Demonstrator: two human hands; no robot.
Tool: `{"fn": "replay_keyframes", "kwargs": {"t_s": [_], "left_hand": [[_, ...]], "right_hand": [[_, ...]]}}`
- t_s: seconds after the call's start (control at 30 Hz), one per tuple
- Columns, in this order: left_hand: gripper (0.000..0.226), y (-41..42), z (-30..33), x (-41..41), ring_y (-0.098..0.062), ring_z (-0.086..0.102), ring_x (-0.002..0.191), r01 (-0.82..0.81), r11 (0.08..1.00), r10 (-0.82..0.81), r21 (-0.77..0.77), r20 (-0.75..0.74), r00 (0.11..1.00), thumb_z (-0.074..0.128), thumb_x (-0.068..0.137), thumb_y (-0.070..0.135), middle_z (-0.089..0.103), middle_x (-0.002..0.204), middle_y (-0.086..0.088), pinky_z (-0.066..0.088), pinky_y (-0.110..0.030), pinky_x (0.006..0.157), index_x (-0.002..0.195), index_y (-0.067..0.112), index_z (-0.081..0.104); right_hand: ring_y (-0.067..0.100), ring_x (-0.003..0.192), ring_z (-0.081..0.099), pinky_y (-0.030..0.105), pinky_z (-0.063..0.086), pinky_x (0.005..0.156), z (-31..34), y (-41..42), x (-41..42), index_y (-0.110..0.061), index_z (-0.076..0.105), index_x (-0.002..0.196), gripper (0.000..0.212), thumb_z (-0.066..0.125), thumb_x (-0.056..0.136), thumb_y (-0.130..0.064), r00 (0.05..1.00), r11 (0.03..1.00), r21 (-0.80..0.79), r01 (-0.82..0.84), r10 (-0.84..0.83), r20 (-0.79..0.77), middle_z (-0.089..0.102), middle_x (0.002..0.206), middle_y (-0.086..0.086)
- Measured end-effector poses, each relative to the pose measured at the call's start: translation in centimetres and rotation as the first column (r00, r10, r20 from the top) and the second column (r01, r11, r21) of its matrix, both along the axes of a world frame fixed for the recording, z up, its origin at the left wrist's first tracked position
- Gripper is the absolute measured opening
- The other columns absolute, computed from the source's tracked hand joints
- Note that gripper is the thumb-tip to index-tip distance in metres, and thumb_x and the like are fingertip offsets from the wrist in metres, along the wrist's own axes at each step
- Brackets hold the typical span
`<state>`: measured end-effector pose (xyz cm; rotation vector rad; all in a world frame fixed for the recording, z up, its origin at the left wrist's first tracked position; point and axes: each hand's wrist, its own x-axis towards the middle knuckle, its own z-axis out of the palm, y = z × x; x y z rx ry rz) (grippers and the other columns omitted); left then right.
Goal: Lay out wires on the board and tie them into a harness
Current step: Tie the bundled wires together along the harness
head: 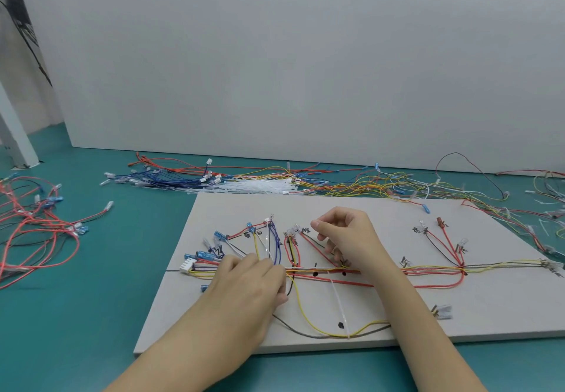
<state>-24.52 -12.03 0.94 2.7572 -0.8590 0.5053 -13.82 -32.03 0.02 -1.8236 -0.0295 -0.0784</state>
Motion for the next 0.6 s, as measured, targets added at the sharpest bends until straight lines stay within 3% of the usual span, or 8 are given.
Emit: {"fn": "replay_keyframes", "kwargs": {"t_s": [0.07,0.17,0.33,0.43,0.5,0.6], "left_hand": [[0.015,-0.3,0.5,-0.3,-0.014,0.056,0.079,-0.017,0.998,0.021,0.068,-0.051,0.998,0.066,0.088,0.032,0.057,0.083,0.013,0.044,-0.029,0.075,0.083,0.026,0.053],[0.018,0.0,-0.8,-0.3,-0.013,0.042,0.108,-0.053,0.999,0.052,-0.008,-0.113,0.992,0.029,0.103,0.04,0.048,0.108,0.015,0.027,-0.026,0.093,0.103,0.029,0.043],[0.017,-0.2,-1.1,-0.3,-0.003,0.034,0.093,-0.013,0.997,-0.001,-0.078,-0.179,0.984,0.035,0.101,0.046,0.041,0.091,0.018,0.024,-0.018,0.09,0.092,0.033,0.042],[0.021,-0.6,-1.7,-0.2,-0.004,0.035,0.087,0.059,0.988,-0.083,-0.143,-0.171,0.982,0.046,0.099,0.041,0.041,0.084,0.017,0.025,-0.017,0.084,0.09,0.024,0.055],[0.021,-0.7,-1.9,0.0,-0.003,0.034,0.085,0.078,0.986,-0.105,-0.15,-0.181,0.978,0.049,0.097,0.041,0.04,0.08,0.016,0.024,-0.015,0.081,0.089,0.024,0.058],[0.028,-0.5,-1.8,0.7,0.0,0.035,0.083,0.077,0.986,-0.108,-0.151,-0.21,0.972,0.048,0.093,0.053,0.043,0.077,0.017,0.026,-0.014,0.081,0.085,0.029,0.062]], "right_hand": [[0.012,0.039,0.05,0.02,0.037,0.034,-0.1,0.0,0.0,-0.006,0.066,0.077,0.011,0.07,0.087,-0.01,1.0,1.0,-0.007,-0.001,0.001,0.006,0.062,0.058,0.002],[0.011,0.044,0.053,0.021,0.042,0.039,-0.1,0.0,0.0,-0.009,0.07,0.076,0.012,0.071,0.086,-0.016,1.0,0.999,-0.044,0.01,-0.01,0.006,0.064,0.061,0.001],[-0.003,0.05,0.057,0.008,0.041,0.05,0.1,0.0,0.1,-0.011,0.075,0.071,0.013,0.077,0.081,-0.02,0.991,0.994,0.039,0.103,-0.106,0.083,0.066,0.057,-0.007],[0.0,0.047,0.052,0.012,0.04,0.047,0.4,-0.6,0.2,-0.011,0.074,0.074,0.013,0.074,0.084,-0.019,0.971,0.958,0.195,0.212,-0.229,0.071,0.063,0.056,-0.008],[0.003,0.043,0.045,0.016,0.037,0.041,0.7,-0.8,0.1,-0.007,0.073,0.076,0.012,0.072,0.085,-0.015,0.973,0.928,0.308,0.209,-0.23,0.033,0.06,0.056,-0.005],[0.008,0.048,0.051,0.018,0.041,0.042,1.1,-0.8,-0.1,-0.004,0.073,0.083,0.009,0.071,0.086,-0.012,0.977,0.903,0.382,0.195,-0.215,0.009,0.066,0.062,0.004]]}}
